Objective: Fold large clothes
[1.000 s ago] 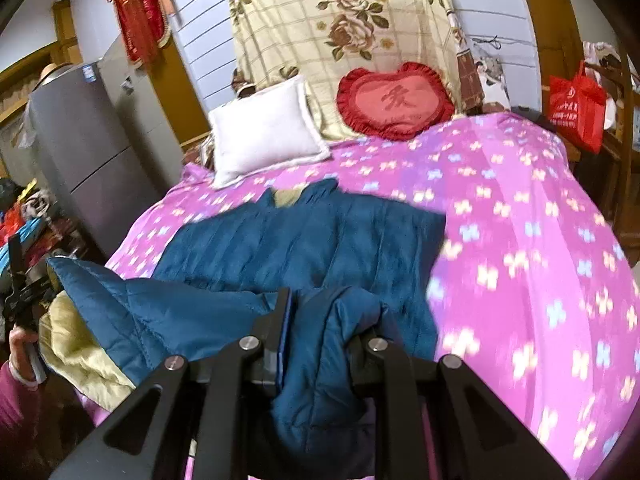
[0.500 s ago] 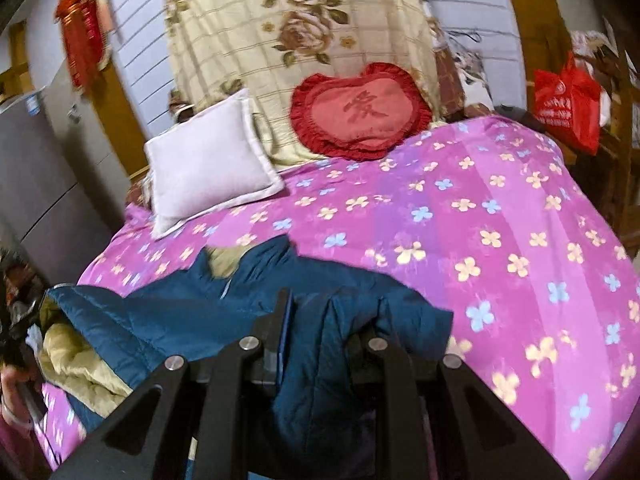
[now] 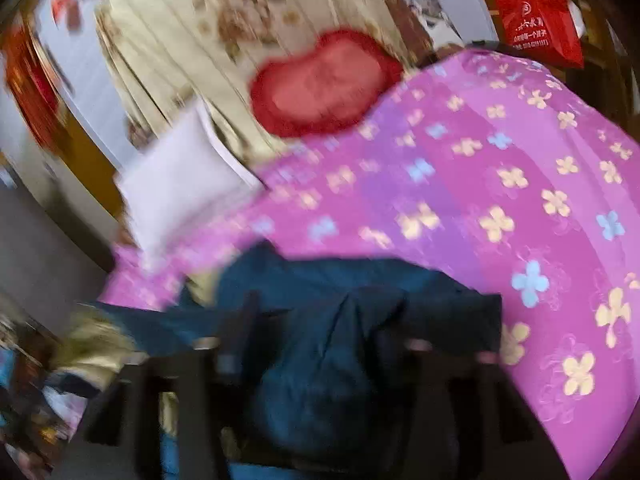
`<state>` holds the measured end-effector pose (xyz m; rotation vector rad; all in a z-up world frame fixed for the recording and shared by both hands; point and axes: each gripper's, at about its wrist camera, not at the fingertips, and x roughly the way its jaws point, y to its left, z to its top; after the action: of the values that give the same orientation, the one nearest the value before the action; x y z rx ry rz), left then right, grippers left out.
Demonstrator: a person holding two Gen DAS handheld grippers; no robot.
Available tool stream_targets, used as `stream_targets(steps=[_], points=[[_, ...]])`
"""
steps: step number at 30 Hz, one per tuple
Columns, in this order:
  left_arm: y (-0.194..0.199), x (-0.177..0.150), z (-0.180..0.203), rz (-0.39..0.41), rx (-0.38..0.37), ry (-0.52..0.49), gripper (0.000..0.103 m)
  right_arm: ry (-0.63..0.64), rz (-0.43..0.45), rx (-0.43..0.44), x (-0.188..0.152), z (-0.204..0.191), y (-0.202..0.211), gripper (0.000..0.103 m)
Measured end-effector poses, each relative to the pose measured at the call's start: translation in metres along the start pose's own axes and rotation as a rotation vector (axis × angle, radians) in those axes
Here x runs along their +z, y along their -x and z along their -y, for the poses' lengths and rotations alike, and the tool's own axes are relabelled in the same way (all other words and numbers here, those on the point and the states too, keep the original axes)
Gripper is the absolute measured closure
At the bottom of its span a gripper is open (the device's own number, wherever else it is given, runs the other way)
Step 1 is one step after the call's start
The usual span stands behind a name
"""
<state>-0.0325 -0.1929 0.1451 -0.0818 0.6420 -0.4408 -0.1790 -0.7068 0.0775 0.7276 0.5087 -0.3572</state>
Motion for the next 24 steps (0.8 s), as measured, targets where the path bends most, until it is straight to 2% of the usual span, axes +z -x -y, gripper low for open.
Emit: stream_targets(steps=[2,4,8,10,14,17,19,21,22,24], points=[[-0.004,-0.009,0.008,-0.025,-0.009,-0.027,0.067,-0.04,0.049,0.051,0.003,-0.005,0.019,0.02],[-0.013,-0.018,0.018,-0.055,-0.005,-0.052,0.067,-0.015,0.085,0.045,0.004,-0.015,0.035,0.02],[-0.038,-0.032,0.04,-0.108,0.012,-0.088,0.067,0.111,0.153,0.021,-0.002,-0.046,0.064,0.019],[-0.051,-0.034,0.051,-0.12,0.026,-0.091,0.067,0.184,0.167,0.02,-0.01,-0.064,0.068,0.013],[-0.082,-0.032,0.064,-0.147,0.113,-0.094,0.067,0.423,-0.02,-0.029,-0.036,-0.115,0.022,0.012],[-0.106,-0.034,0.066,-0.191,0.188,-0.116,0.067,0.552,-0.074,-0.06,-0.053,-0.141,-0.017,0.012],[-0.117,-0.036,0.066,-0.187,0.204,-0.133,0.066,0.563,-0.12,-0.081,-0.056,-0.147,-0.044,0.012],[-0.121,-0.037,0.064,-0.159,0.206,-0.143,0.065,0.59,-0.182,-0.182,-0.058,-0.148,-0.08,0.012],[-0.123,-0.036,0.062,-0.147,0.202,-0.141,0.064,0.593,-0.184,-0.215,-0.059,-0.147,-0.088,0.013],[-0.13,-0.034,0.058,-0.15,0.19,-0.124,0.058,0.528,-0.193,-0.246,-0.052,-0.134,-0.106,0.012]])
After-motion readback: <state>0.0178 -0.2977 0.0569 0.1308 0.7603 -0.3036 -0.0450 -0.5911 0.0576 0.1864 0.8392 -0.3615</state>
